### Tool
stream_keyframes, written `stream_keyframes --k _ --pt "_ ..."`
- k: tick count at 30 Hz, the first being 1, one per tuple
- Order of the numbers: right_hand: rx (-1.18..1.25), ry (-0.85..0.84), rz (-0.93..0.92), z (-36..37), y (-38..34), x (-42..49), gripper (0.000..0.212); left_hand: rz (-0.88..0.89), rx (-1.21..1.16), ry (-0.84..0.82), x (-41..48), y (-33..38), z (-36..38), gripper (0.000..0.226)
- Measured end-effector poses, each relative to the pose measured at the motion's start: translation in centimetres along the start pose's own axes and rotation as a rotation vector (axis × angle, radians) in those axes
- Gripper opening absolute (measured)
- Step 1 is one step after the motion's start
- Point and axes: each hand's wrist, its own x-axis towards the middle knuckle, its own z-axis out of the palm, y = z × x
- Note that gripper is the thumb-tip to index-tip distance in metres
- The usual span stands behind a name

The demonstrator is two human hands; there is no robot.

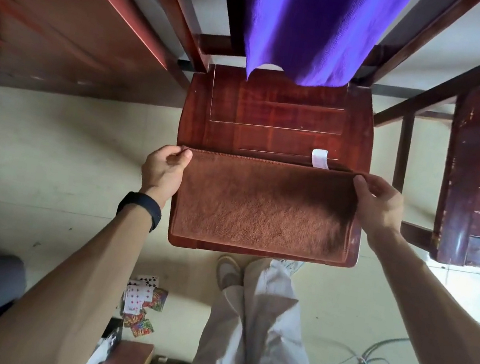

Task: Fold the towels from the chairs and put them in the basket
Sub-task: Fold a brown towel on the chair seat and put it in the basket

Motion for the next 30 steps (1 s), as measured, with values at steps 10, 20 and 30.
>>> stream_keyframes --k 10,20,30 --pt "-0.079 0.077 0.021 0.7 -1.0 -0.1 0.026 0.088 0.233 0.141 -1.0 0.8 0.9 0.016" --pt "-0.159 0.251 0.069 1.2 0.0 -0.9 0.041 0.265 0.607 0.245 -3.2 0.4 2.0 0.034" --pt "-0.792 0.066 -0.629 7.4 3.4 -5.8 0.059 0.54 0.861 0.024 -5.9 -4.6 6.4 0.071"
